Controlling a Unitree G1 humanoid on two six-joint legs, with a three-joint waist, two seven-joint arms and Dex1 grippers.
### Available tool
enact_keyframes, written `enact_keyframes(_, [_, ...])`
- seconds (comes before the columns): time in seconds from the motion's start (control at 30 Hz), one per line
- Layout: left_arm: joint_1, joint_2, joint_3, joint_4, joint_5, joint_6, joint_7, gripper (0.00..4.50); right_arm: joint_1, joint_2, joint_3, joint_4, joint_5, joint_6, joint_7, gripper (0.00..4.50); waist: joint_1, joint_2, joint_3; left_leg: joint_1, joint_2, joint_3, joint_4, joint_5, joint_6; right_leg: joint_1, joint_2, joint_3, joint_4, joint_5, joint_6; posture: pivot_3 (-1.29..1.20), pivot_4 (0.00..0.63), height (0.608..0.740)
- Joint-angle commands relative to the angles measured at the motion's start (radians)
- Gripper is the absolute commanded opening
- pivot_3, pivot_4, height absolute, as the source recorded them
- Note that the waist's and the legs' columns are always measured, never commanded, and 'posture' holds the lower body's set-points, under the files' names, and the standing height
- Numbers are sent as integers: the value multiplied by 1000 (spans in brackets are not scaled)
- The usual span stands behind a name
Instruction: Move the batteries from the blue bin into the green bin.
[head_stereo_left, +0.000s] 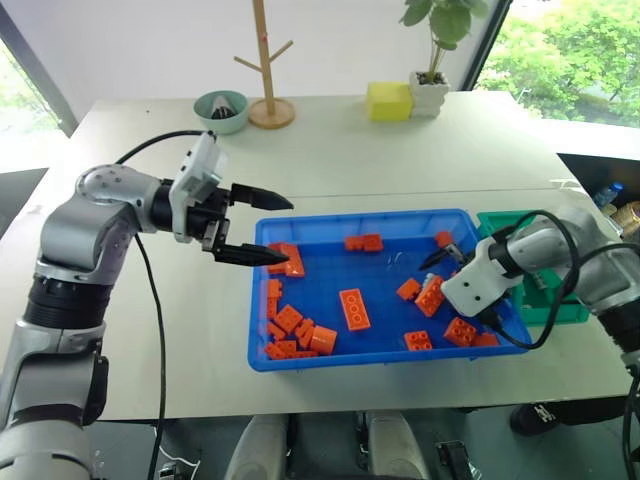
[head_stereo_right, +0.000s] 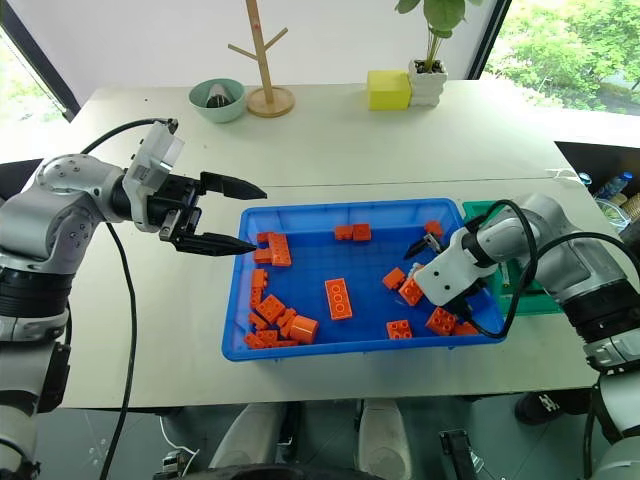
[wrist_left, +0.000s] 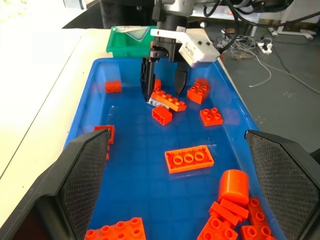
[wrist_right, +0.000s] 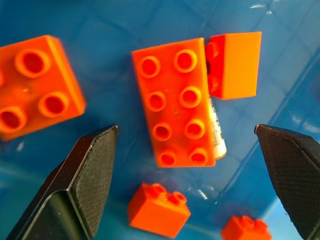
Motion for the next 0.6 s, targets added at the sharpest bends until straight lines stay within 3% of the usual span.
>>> enact_keyframes(0.03, [-29, 9, 31, -14, -11, -10, 3, 4500, 4, 21, -2, 7, -19, -4, -19, 4463, 1, 0, 0, 0, 0, 0, 0, 0, 0, 0, 0, 0, 0, 0, 0, 0, 150, 702])
enact_keyframes(0.13, [-31, 7, 30, -10, -10, -14, 2, 4500, 16, 25, -5, -1, -17, 5, -16, 4463, 0, 0, 0, 2, 0, 0, 0, 0, 0, 1, 0, 0, 0, 0, 0, 0, 150, 702])
enact_keyframes(0.33, [-33, 3, 28, -1, -7, -22, 1, 4500, 36, 0, -23, -38, 5, 14, 10, 1658, 0, 0, 0, 3, 0, 0, 0, 0, 0, 2, 0, 1, 1, 0, 0, 0, 150, 702])
enact_keyframes(0.6, [-36, -2, 25, 11, -3, -32, -1, 4500, 7, -4, -40, -72, 16, 63, 25, 1658, 1, 0, 0, 3, 0, 0, 0, 0, 0, 2, 0, 1, 3, 0, 0, 0, 150, 702])
